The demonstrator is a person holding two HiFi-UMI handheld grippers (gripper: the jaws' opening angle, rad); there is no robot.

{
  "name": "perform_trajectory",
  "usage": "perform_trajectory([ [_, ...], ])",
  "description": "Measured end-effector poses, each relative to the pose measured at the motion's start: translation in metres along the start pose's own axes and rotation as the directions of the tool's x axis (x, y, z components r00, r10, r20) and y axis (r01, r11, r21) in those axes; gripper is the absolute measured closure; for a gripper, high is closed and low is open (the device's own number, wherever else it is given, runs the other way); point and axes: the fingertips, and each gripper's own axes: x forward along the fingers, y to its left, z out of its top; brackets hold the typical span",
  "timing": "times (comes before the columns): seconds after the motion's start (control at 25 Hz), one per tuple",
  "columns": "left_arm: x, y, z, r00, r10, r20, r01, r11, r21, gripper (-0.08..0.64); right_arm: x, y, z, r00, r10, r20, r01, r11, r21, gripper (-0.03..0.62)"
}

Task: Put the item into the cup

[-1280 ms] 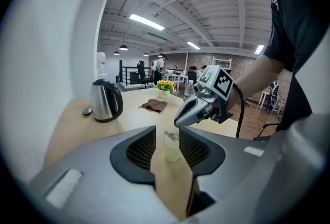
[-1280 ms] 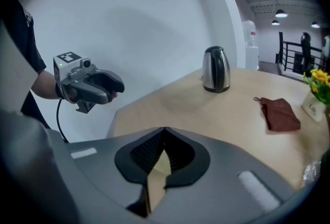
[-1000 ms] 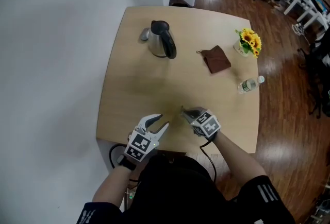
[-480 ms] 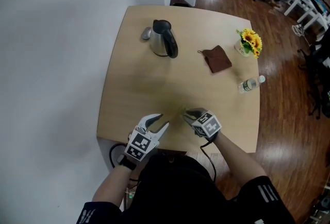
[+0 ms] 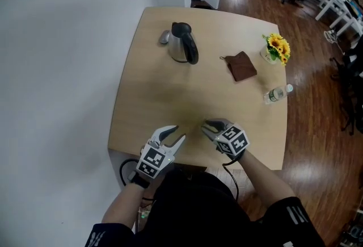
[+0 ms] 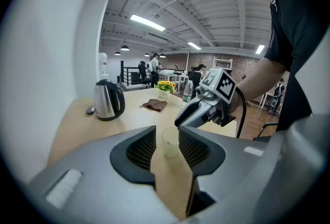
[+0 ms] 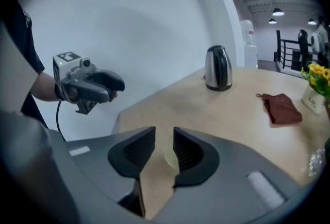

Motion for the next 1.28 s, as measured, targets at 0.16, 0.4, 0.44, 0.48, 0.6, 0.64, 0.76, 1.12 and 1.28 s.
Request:
perform_trajectory([
  [0.16, -0.010, 0.001, 0.011, 0.999, 0.038, 0.033, -0.038, 0.999, 0.003, 0.426, -0.044, 0.011, 0.041, 0.987, -0.003, 0.161, 0.002, 1.000, 0.009, 0.471],
  [0.4, -0.031, -0.011, 0.020, 0.993, 0.094, 0.069, -0.094, 0.996, -0.007, 0.426, -0.098, 0.025, 0.073, 0.946, 0.001, 0.323, -0.016, 0.999, 0.044, 0.473],
  [0.44, -0.034, -0.015, 0.021, 0.992, 0.098, 0.075, -0.098, 0.995, -0.007, 0.426, -0.106, 0.029, 0.076, 0.939, 0.007, 0.343, -0.025, 0.999, 0.047, 0.474],
  [0.48, -0.039, -0.019, 0.023, 0.992, 0.099, 0.079, -0.099, 0.995, -0.003, 0.426, -0.113, 0.035, 0.080, 0.933, 0.014, 0.360, -0.033, 0.998, 0.046, 0.474],
  [0.6, -0.054, -0.033, 0.028, 0.992, 0.091, 0.089, -0.093, 0.995, 0.019, 0.426, -0.132, 0.055, 0.085, 0.914, 0.031, 0.405, -0.055, 0.997, 0.048, 0.479],
  [0.64, -0.059, -0.037, 0.028, 0.992, 0.087, 0.091, -0.090, 0.996, 0.025, 0.426, -0.138, 0.062, 0.085, 0.907, 0.033, 0.419, -0.064, 0.996, 0.061, 0.485],
  [0.76, -0.072, -0.047, 0.025, 0.993, 0.073, 0.096, -0.076, 0.996, 0.036, 0.426, -0.149, 0.085, 0.077, 0.898, 0.026, 0.440, -0.076, 0.992, 0.097, 0.541],
  [1.12, -0.125, -0.097, -0.003, 0.992, -0.036, 0.121, 0.024, 0.995, 0.095, 0.426, -0.158, 0.176, 0.027, 0.888, -0.081, 0.452, -0.003, 0.983, 0.182, 0.584],
  [1.28, -0.163, -0.131, -0.025, 0.987, -0.099, 0.123, 0.085, 0.989, 0.119, 0.426, -0.169, 0.224, 0.012, 0.864, -0.142, 0.483, 0.043, 0.976, 0.212, 0.584],
])
